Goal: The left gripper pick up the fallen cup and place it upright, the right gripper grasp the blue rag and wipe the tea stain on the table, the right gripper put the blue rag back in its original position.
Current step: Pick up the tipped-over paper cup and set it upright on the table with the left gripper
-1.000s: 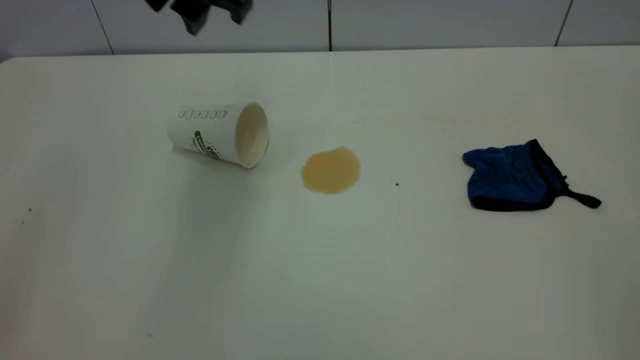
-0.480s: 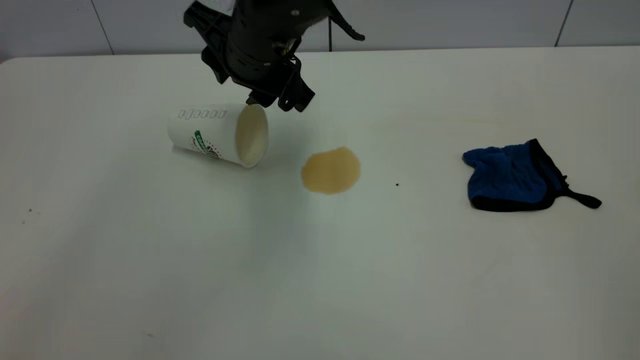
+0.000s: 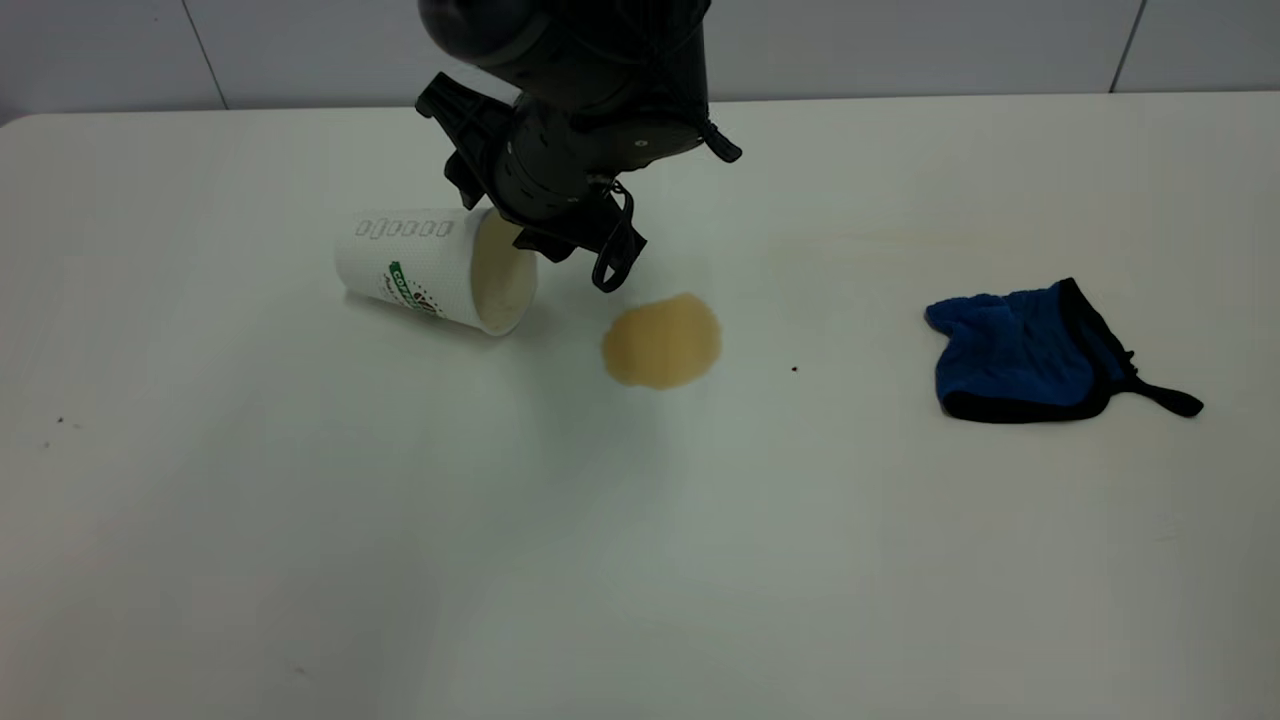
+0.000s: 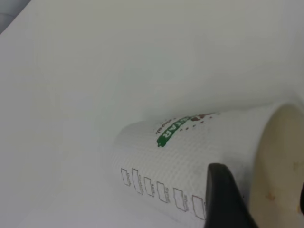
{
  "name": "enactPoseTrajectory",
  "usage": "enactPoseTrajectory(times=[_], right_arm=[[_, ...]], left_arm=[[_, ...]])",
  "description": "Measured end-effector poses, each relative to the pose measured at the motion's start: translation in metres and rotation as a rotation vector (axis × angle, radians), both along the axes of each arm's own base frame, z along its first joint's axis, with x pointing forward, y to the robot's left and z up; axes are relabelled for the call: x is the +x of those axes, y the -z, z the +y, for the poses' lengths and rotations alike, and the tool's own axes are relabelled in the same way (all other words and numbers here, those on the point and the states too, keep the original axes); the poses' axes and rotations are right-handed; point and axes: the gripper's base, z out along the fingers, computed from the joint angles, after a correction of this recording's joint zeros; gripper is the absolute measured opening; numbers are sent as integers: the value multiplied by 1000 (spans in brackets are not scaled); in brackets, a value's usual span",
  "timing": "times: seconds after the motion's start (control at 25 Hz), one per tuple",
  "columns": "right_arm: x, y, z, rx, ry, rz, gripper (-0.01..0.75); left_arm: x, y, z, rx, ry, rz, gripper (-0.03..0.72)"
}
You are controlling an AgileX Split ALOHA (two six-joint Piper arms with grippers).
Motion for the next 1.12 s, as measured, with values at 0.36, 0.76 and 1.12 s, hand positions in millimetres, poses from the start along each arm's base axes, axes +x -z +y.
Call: enactPoseTrajectory(times=[0.36,0.76,1.12], right_arm=[[0,0,0,0,0,0,238],[0,0,0,0,0,0,238],[0,0,0,0,0,0,238]], left_arm=[[11,16,28,63,-82,11,376],[22,0,39,165,-107,-65,29],[58,-120,60,-111,-206,-81,5]])
